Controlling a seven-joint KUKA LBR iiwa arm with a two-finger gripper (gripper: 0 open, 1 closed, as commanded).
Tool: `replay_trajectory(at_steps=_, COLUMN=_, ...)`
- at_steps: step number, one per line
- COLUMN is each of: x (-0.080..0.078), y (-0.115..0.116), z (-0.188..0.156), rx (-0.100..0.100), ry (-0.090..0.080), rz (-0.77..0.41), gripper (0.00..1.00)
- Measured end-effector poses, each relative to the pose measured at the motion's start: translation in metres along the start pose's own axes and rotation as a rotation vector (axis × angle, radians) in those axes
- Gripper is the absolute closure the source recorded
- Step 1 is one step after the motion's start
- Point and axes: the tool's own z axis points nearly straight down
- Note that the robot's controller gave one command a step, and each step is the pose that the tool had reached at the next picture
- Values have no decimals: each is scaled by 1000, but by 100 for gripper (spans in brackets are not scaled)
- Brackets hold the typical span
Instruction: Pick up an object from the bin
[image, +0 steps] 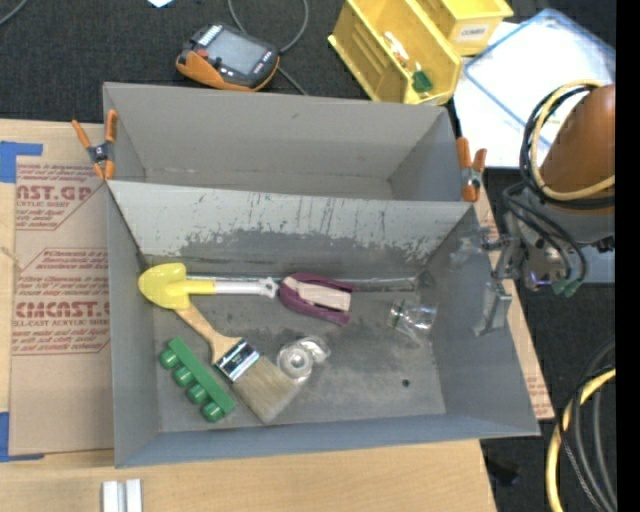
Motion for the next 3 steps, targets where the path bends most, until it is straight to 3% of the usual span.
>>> replay_trajectory(at_steps=1, x=0, y=0, z=0, rx=0, ry=0, rz=0, gripper=0)
replay_trajectory(at_steps=2, x=7, y=33, z=47, rx=0, ry=-1, rz=-70, gripper=0)
replay_trajectory(at_steps=3, x=0, y=29, z=63, rx=-1, ry=-2, rz=-9, gripper=0)
